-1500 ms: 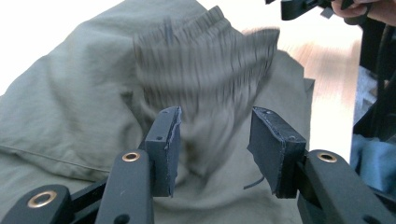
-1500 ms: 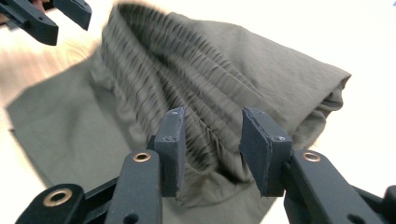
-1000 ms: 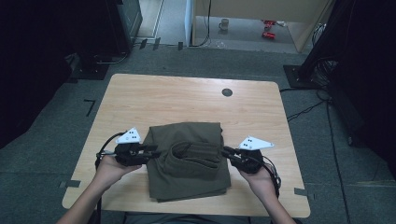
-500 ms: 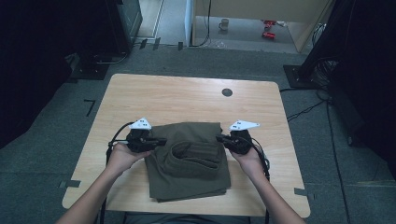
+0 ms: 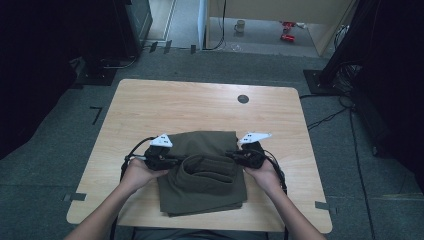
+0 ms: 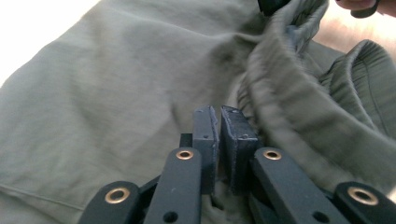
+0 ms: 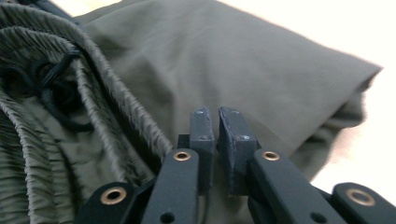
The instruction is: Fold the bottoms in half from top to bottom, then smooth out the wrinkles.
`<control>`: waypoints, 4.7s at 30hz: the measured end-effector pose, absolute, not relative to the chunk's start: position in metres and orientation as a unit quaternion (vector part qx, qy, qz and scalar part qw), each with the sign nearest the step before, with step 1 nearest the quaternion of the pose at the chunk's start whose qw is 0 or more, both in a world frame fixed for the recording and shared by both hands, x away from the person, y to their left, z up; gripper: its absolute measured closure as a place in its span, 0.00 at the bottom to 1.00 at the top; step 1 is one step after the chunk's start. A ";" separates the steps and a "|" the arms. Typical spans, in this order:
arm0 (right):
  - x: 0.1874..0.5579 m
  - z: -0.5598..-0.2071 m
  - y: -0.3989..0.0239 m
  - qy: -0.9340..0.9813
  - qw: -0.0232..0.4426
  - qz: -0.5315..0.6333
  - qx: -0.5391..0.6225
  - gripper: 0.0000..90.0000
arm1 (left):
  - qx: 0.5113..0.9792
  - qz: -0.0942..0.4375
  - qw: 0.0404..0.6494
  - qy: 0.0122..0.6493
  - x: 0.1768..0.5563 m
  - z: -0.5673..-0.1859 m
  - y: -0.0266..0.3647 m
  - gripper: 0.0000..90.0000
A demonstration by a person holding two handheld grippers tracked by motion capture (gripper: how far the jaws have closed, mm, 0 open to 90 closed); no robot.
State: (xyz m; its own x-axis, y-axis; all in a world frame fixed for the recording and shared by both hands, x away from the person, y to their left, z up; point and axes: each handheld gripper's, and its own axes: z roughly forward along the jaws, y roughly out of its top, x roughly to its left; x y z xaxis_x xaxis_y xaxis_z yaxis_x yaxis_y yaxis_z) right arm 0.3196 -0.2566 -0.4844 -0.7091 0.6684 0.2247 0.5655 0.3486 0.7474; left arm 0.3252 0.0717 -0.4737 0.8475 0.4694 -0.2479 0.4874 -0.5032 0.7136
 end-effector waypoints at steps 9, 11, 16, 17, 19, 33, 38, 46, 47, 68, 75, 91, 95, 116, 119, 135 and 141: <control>0.289 -0.495 -0.256 0.835 0.039 0.416 0.358 0.88 | 0.879 -0.008 0.406 0.251 0.297 -0.479 0.075 0.87; 0.284 -0.497 -0.255 0.837 0.036 0.414 0.357 0.86 | 0.881 -0.003 0.403 0.246 0.292 -0.480 0.076 0.85; 0.272 -0.497 -0.256 0.835 0.022 0.421 0.355 0.79 | 0.886 0.017 0.401 0.234 0.276 -0.481 0.076 0.74; 0.269 -0.497 -0.256 0.835 0.021 0.421 0.354 0.77 | 0.886 0.025 0.400 0.232 0.273 -0.481 0.077 0.70; 0.264 -0.497 -0.256 0.836 0.021 0.422 0.350 0.73 | 0.889 0.033 0.396 0.227 0.269 -0.480 0.078 0.59; 0.229 -0.484 -0.234 0.843 0.037 0.426 0.326 0.76 | 0.882 -0.033 0.388 0.266 0.245 -0.472 0.068 0.59; 0.219 -0.498 -0.223 0.867 0.059 0.399 0.293 0.73 | 0.884 -0.042 0.382 0.267 0.247 -0.493 0.068 0.51; 0.230 -0.505 -0.224 0.860 0.077 0.411 0.293 0.73 | 0.883 -0.017 0.383 0.269 0.263 -0.501 0.065 0.49; 0.232 -0.506 -0.224 0.858 0.080 0.411 0.297 0.73 | 0.883 -0.012 0.382 0.272 0.269 -0.500 0.064 0.49; 0.281 -0.511 -0.227 0.822 0.145 0.420 0.357 0.66 | 0.849 0.055 0.405 0.335 0.326 -0.500 0.060 0.44; 0.287 -0.499 -0.237 0.800 0.128 0.451 0.375 0.55 | 0.839 0.057 0.427 0.331 0.325 -0.489 0.065 0.40; 0.307 -0.493 -0.264 0.773 0.155 0.457 0.411 0.49 | 0.831 0.078 0.435 0.339 0.329 -0.471 0.086 0.40; 0.316 -0.497 -0.269 0.787 0.166 0.423 0.416 0.47 | 0.825 0.085 0.438 0.348 0.331 -0.470 0.095 0.40; 0.330 -0.499 -0.300 0.770 0.173 0.412 0.455 0.44 | 0.816 0.101 0.426 0.378 0.340 -0.470 0.138 0.40; 0.331 -0.498 -0.305 0.765 0.171 0.415 0.461 0.44 | 0.814 0.104 0.425 0.382 0.342 -0.471 0.143 0.40; 0.328 -0.502 -0.328 0.757 0.174 0.409 0.479 0.41 | 0.815 0.115 0.393 0.411 0.354 -0.485 0.162 0.40; 0.328 -0.506 -0.341 0.751 0.181 0.399 0.494 0.39 | 0.806 0.119 0.382 0.436 0.361 -0.494 0.174 0.41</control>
